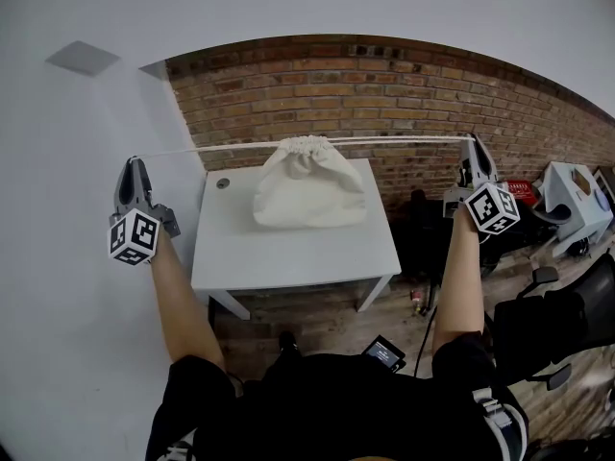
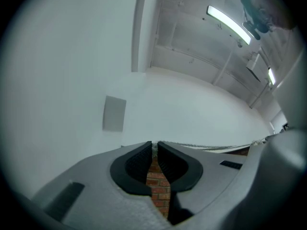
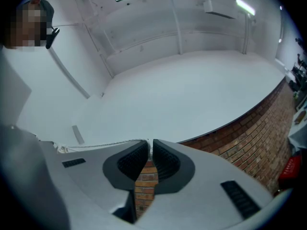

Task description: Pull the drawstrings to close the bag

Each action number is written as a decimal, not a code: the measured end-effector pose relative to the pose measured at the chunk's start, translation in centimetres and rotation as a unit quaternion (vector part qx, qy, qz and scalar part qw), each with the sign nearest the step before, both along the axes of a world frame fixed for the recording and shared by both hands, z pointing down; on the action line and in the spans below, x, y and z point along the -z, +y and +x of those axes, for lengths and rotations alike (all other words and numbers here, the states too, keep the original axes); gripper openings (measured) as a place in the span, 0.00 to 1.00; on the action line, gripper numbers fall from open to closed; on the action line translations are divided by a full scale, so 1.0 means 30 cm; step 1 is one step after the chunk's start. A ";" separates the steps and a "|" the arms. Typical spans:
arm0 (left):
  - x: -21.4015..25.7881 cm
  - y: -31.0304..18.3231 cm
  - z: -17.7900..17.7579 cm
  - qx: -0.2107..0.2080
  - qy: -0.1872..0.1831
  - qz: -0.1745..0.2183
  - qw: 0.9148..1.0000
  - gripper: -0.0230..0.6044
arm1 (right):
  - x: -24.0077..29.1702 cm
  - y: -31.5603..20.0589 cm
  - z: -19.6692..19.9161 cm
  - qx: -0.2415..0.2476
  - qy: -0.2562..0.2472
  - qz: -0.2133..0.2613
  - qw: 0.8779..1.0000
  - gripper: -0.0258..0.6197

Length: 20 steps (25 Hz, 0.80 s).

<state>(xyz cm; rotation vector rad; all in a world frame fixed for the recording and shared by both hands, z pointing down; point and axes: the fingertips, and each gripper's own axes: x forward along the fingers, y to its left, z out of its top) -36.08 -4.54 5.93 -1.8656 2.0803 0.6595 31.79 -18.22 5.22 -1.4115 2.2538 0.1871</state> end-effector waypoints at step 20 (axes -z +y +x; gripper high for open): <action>0.076 -0.013 0.006 -0.035 -0.036 0.002 0.999 0.11 | 0.025 0.026 -0.001 0.014 0.033 0.015 0.999 0.10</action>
